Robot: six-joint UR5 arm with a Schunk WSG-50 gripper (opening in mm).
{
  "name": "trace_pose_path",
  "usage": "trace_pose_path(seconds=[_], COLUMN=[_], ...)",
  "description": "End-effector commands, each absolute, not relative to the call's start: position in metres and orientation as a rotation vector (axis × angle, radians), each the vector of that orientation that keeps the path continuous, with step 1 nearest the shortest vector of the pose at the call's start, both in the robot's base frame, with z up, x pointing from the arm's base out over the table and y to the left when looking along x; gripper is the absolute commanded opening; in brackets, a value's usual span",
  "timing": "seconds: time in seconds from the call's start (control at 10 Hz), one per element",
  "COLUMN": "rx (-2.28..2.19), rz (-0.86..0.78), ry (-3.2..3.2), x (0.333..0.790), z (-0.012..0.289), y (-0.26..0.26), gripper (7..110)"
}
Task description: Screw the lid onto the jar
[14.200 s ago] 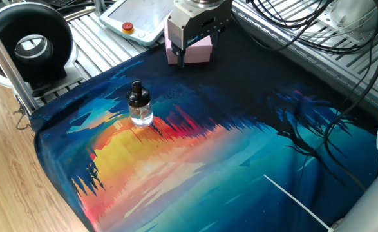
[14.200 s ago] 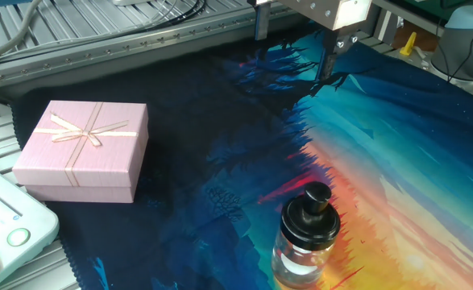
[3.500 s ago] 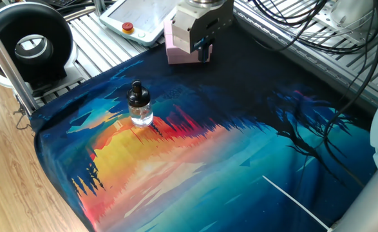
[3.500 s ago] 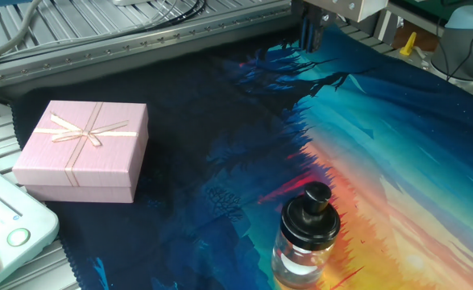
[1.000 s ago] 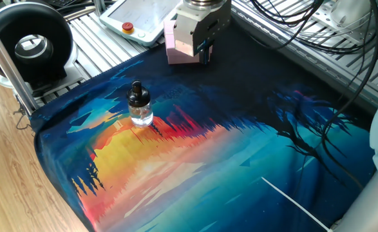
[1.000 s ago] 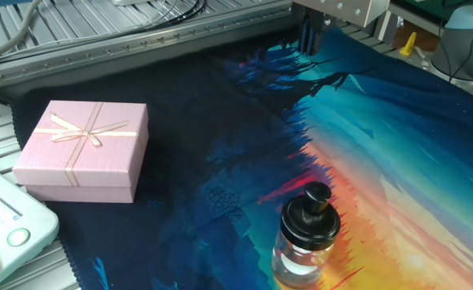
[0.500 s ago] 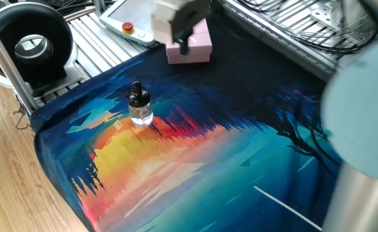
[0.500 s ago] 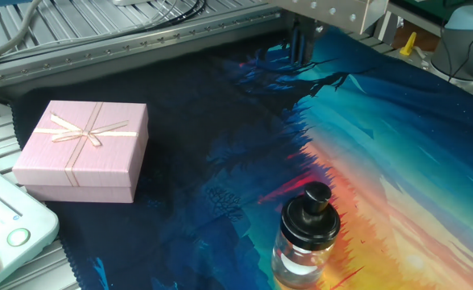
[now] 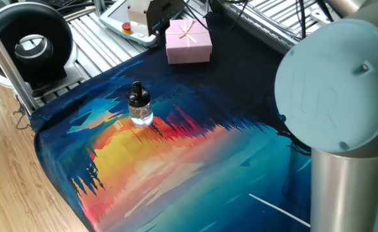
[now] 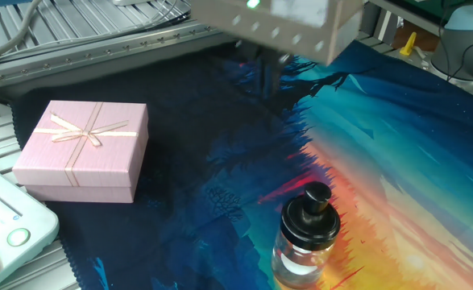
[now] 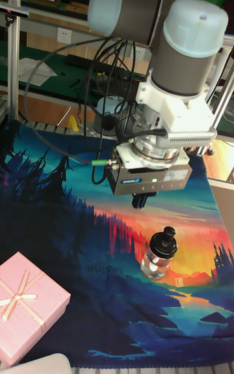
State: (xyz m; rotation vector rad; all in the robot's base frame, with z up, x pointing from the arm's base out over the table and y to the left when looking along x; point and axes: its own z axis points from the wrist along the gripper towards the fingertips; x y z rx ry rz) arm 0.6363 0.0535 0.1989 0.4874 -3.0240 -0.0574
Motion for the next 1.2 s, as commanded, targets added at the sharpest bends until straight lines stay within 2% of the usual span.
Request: trace_pose_path(seconds=[0.0,0.5,0.7,1.1], rx=[0.489,0.43,0.483,0.549], rz=[-0.076,-0.033,-0.081,-0.037], ry=[-3.104,-3.004,-3.014,-3.02], x=[0.664,0.638,0.642,0.647], z=[0.186,0.187,0.187,0.186], y=[0.059,0.048,0.056,0.049], gripper=[7,7,7,7])
